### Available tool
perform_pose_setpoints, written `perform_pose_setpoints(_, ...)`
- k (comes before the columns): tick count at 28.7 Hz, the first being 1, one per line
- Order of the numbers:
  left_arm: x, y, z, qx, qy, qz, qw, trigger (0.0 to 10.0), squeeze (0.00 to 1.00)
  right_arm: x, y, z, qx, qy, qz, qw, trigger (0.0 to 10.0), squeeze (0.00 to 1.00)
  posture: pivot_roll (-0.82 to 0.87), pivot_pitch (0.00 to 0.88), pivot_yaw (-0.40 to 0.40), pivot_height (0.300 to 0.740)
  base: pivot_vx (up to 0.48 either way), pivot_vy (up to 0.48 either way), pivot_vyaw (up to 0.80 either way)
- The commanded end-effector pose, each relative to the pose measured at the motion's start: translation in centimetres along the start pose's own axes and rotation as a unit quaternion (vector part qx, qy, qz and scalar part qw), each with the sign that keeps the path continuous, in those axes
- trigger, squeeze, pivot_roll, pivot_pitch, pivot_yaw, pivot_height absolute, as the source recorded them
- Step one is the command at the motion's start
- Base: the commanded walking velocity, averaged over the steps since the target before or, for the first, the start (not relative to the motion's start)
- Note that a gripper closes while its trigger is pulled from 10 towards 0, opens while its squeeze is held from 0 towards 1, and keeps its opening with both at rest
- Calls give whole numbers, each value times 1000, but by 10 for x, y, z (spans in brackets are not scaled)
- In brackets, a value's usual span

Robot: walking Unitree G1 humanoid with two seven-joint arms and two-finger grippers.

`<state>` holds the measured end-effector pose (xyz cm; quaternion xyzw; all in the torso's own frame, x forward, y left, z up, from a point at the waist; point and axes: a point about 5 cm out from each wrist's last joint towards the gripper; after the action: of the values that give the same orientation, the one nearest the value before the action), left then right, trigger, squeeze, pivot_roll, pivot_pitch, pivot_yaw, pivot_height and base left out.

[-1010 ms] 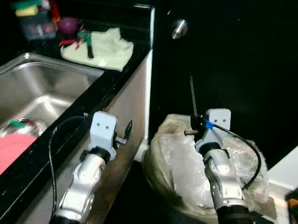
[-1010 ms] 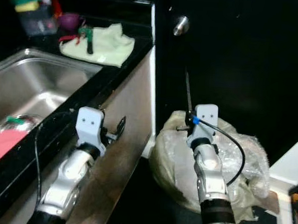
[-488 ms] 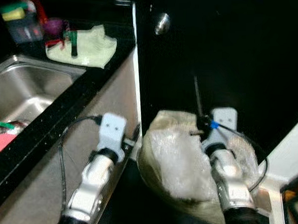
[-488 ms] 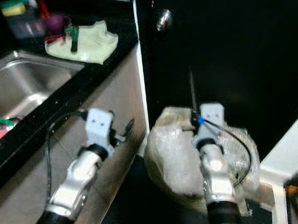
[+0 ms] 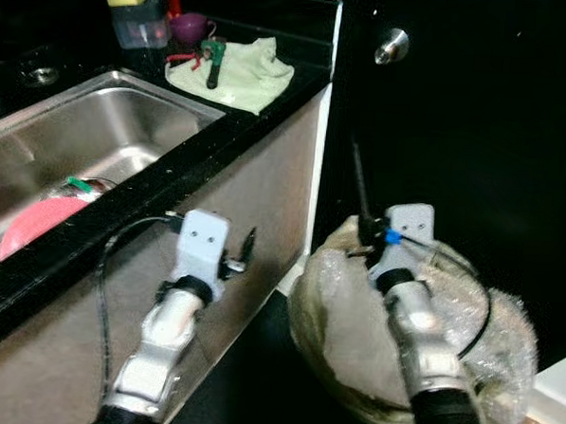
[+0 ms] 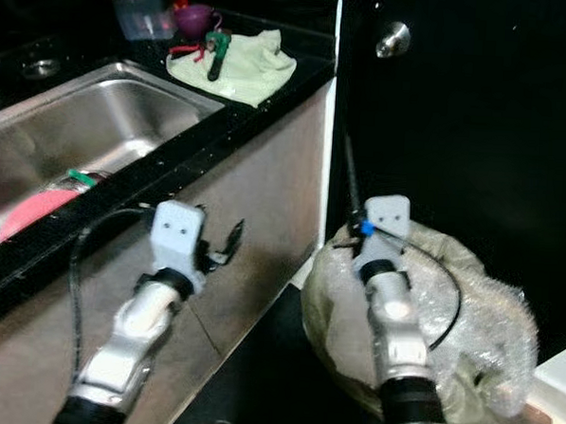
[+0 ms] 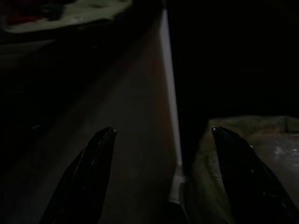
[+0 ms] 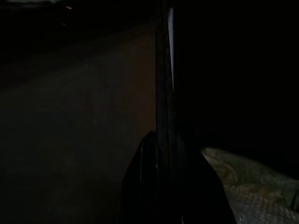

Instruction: Kitchen organization

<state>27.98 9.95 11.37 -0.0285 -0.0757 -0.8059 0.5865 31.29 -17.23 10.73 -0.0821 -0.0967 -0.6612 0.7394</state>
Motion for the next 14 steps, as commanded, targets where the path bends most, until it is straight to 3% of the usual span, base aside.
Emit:
perform_pose_setpoints(1, -6, -3, -4, -11, 9, 9, 1000, 10000, 0, -4, 3, 4, 5, -4, 7, 1000, 10000, 0, -32, 43, 15, 740, 0, 0, 800)
perform_pose_setpoints(14, -5, -3, -5, -12, 10, 8, 1000, 10000, 0, -5, 2, 3, 7, -7, 13, 1000, 10000, 0, -33, 36, 14, 740, 0, 0, 800)
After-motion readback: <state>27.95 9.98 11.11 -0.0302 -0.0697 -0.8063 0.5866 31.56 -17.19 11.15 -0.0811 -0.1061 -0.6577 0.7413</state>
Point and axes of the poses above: a point about 5 cm out from each wrist's last joint towards the gripper, its own y axis pointing out of the wrist towards the gripper, its own z axis along the axis of the wrist's last joint, x = y × z, and after that the axes turned 12 degrees about -y, right-handed
